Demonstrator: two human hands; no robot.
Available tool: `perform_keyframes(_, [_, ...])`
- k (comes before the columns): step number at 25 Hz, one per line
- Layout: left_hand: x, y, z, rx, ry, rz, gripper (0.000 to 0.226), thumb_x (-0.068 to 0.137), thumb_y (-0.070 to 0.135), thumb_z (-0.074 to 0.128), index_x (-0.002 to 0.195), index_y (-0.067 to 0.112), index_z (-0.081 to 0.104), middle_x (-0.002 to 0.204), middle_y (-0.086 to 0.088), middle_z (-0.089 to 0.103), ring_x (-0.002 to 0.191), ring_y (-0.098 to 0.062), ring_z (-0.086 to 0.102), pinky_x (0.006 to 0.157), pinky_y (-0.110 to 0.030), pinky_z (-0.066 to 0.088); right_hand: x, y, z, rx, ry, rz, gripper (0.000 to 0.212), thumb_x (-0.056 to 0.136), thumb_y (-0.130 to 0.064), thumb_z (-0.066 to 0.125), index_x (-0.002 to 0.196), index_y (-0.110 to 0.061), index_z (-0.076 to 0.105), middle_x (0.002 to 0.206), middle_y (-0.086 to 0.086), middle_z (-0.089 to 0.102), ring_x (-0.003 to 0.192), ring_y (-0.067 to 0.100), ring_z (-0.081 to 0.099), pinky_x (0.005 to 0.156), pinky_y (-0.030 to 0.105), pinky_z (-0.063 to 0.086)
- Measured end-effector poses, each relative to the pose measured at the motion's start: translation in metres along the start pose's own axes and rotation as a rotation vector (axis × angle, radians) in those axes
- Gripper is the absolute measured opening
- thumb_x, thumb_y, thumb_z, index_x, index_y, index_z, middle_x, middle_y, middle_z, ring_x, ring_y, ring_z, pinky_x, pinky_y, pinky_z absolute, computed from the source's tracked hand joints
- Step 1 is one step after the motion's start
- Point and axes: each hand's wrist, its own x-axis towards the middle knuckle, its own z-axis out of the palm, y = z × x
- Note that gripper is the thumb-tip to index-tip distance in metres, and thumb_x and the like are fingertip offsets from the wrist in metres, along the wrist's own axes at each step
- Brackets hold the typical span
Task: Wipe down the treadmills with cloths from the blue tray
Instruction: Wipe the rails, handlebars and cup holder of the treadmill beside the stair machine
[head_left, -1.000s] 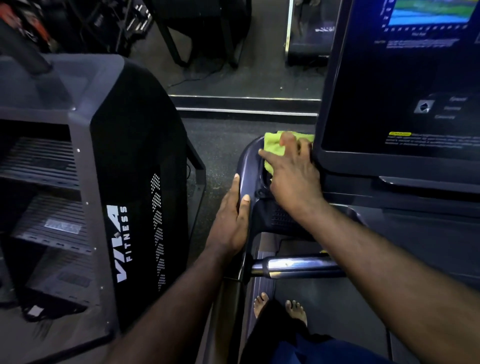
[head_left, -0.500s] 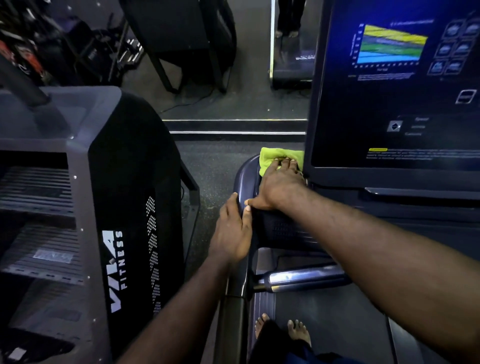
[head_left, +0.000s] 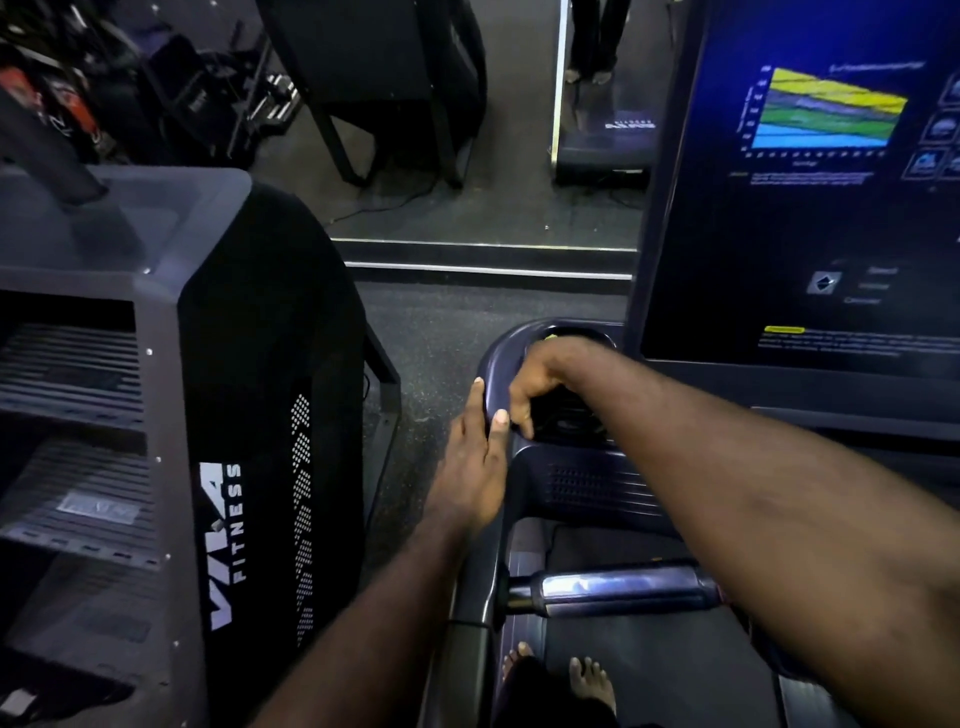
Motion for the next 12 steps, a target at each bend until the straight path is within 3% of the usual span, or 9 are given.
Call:
perform_keyframes(2, [-0.001,-0.001,0.001,-0.021,0.0,-0.01,0.066,0.104,0.07,0.019,0.164,0.048,0.002,0.173,0.005,0.02,0.155,-0.023,0.029,0.118,-0.038,0.023,0.005,0.007,-0.003,0.068,0.059,0.001,0.031,0.077,-0.028,0.09,0.094,-0.006,0.076,0.103,0.013,0.076,0.09,0.029,0.07,0.084,0.036,0.057])
perform_keyframes(5, [-0.003,0.003,-0.001,-0.029,0.007,-0.007,0.067,0.104,0.07,0.021,0.165,0.047,0.003,0.172,0.005,0.021,0.154,-0.021,0.029,0.112,-0.033,0.023,0.003,0.013,0.002,0.154,0.233,0.056,0.086,0.027,-0.044,0.103,0.103,-0.011,0.079,0.111,0.008,0.077,0.096,0.029,0.074,0.091,0.036,0.059])
perform_keyframes(6, [-0.003,0.004,-0.002,-0.035,0.003,-0.008,0.067,0.104,0.07,0.021,0.164,0.047,0.002,0.172,0.005,0.021,0.154,-0.021,0.03,0.111,-0.033,0.023,0.005,0.016,0.003,0.187,0.29,0.077,0.099,0.02,-0.046,0.103,0.109,-0.01,0.078,0.114,0.008,0.076,0.099,0.028,0.073,0.09,0.034,0.058])
perform_keyframes(7, [-0.004,0.005,-0.002,-0.042,0.0,-0.004,0.068,0.104,0.07,0.022,0.164,0.047,0.003,0.172,0.005,0.022,0.153,-0.02,0.031,0.111,-0.033,0.023,0.004,0.018,0.006,0.198,0.338,0.077,0.104,0.024,-0.048,0.104,0.115,-0.009,0.075,0.116,0.008,0.074,0.103,0.028,0.071,0.088,0.032,0.057])
perform_keyframes(9, [-0.003,0.005,-0.002,-0.04,0.003,0.003,0.068,0.104,0.069,0.023,0.165,0.046,0.004,0.172,0.005,0.022,0.153,-0.021,0.031,0.115,-0.034,0.024,0.001,0.021,0.011,0.259,0.474,0.065,0.092,0.047,-0.051,0.104,0.12,-0.006,0.069,0.114,0.009,0.07,0.111,0.029,0.067,0.088,0.029,0.054])
perform_keyframes(12, [-0.004,0.005,-0.001,-0.034,0.015,0.001,0.066,0.105,0.065,0.025,0.165,0.044,0.006,0.172,0.005,0.023,0.154,-0.019,0.031,0.115,-0.031,0.021,-0.006,0.02,0.018,0.469,0.654,0.089,0.079,0.059,-0.049,0.101,0.118,-0.005,0.07,0.121,0.016,0.072,0.117,0.029,0.067,0.083,0.027,0.05])
